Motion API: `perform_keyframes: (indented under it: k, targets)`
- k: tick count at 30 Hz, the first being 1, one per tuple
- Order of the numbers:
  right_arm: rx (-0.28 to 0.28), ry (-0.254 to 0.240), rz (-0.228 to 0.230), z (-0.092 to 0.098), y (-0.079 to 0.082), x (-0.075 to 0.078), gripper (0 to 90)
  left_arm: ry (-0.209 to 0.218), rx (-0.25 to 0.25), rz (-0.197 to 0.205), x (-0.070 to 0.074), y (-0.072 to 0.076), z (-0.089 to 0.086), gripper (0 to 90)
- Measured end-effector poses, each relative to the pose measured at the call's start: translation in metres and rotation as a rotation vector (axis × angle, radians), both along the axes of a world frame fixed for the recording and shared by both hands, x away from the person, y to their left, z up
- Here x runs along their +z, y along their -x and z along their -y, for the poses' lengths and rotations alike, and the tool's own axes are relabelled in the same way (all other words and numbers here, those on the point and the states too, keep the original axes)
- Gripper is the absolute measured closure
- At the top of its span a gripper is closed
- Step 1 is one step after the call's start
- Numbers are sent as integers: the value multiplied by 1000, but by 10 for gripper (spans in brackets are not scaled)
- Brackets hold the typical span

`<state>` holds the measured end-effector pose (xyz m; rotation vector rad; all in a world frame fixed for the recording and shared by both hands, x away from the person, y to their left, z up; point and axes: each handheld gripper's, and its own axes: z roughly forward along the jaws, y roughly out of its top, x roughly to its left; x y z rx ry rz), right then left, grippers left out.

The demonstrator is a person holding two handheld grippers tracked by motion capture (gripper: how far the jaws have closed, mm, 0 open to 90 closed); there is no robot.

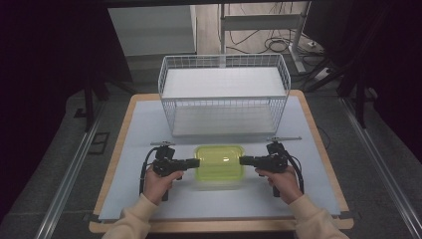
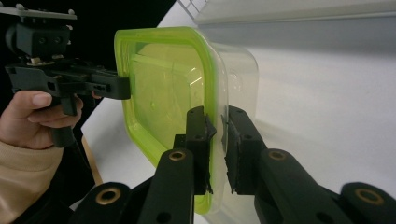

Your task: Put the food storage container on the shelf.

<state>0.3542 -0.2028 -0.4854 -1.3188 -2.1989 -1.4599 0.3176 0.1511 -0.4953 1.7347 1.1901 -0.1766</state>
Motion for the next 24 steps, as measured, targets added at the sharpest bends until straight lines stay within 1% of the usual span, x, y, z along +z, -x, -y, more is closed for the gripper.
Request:
perform_keyframes:
  k: [5,9,10,14,19,21,23,24]
  targets:
    - [2,-1,12,0,1,3,811,0,0,12,3,1,0,805]
    - [3,-4,21,0,2,5,811,-4,1,28,7,3,-1,805]
    - [4,-6,30,0,3,7,811,-4,1,31,8,3,-1,805]
    - [4,-13,43,1,4,11,811,0,3,47,14,4,-1,805]
    - [4,-16,54,0,4,13,812,-4,4,59,18,4,-2,805]
    - [4,-16,61,0,4,15,812,2,9,57,18,4,-2,805]
    - [4,-15,67,-1,5,16,812,0,6,60,19,4,-2,805]
    - [4,-13,71,-1,4,17,811,2,9,67,21,4,-2,805]
